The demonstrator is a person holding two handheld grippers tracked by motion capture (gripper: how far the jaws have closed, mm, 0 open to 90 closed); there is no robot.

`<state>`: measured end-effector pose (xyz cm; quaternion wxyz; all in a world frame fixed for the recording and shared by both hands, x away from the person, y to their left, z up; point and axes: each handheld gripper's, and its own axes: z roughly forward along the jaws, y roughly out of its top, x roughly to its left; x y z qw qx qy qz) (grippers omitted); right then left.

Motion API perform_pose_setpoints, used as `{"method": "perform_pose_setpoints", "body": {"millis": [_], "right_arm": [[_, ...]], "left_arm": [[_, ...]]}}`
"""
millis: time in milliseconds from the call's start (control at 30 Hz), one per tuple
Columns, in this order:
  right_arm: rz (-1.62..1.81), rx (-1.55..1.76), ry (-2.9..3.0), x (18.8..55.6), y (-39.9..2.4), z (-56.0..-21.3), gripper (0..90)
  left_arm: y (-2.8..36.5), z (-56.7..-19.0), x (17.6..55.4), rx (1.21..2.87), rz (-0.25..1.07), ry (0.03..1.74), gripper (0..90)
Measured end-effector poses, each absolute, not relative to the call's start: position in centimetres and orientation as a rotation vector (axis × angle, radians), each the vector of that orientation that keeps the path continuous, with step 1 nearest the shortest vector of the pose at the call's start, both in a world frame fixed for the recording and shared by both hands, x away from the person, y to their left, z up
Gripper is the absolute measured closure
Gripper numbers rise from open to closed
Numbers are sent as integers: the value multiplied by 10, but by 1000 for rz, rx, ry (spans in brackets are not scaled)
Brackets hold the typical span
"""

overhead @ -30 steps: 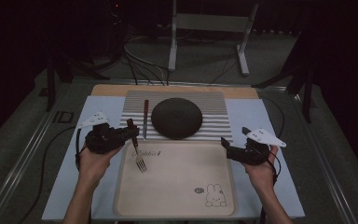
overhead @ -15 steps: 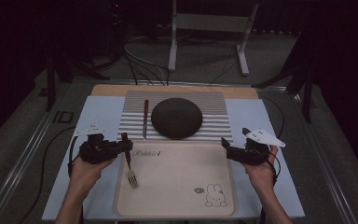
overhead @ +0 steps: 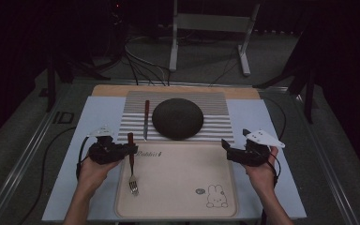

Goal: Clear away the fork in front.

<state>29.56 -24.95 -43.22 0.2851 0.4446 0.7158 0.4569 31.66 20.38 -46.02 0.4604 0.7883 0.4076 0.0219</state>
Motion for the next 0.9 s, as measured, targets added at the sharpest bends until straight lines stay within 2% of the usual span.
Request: {"method": "perform_pose_setpoints", "body": {"millis": [167, 433, 567, 733, 900], "right_arm": [[1220, 1195, 1915, 296, -251, -433, 119], [1220, 1189, 1922, 295, -250, -433, 119], [1220, 1188, 1922, 295, -249, -433, 119], [1222, 1192, 1920, 294, -250, -433, 119], [1223, 1195, 1918, 293, -251, -434, 119]], "left_arm": [[200, -481, 320, 1990, 16, 1028, 714], [208, -493, 315, 1987, 7, 1065, 703], [210, -497, 313, 2000, 14, 1088, 669], [211, -501, 313, 2027, 63, 1131, 616], [218, -497, 312, 1972, 119, 1160, 554]]}}
